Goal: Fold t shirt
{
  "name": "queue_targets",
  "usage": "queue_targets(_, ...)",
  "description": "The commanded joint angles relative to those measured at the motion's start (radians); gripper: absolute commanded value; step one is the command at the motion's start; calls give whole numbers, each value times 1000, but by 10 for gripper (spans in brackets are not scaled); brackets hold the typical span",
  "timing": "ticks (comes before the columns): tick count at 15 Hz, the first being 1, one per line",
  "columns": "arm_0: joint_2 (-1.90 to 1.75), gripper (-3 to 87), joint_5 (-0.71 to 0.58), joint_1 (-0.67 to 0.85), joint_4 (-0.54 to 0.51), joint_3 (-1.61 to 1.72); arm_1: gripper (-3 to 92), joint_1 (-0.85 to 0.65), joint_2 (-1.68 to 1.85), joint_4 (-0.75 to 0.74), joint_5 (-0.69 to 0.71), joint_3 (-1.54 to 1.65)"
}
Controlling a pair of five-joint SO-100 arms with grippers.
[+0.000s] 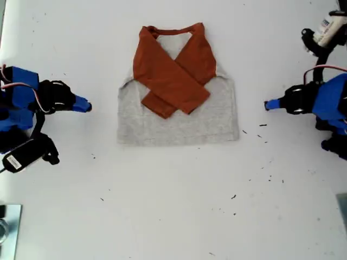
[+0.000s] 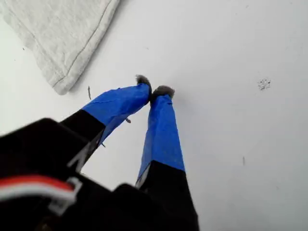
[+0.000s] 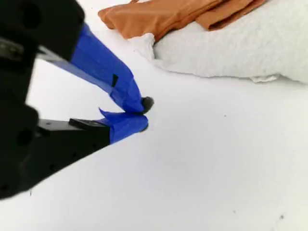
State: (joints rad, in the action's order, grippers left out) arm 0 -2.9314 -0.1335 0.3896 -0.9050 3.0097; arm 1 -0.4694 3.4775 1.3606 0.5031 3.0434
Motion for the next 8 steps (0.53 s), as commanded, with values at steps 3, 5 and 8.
queue_targets(3, 272, -3, 14, -28, -270, -560, 32, 43, -472, 11, -55, -457)
queue_targets(5, 525, -3, -14, -91, -426, -963, 32, 81, -971, 84, 18, -966)
queue_targets(8, 871, 248, -35, -233, -520, -1342, 194, 141, -1393, 268, 15, -1453)
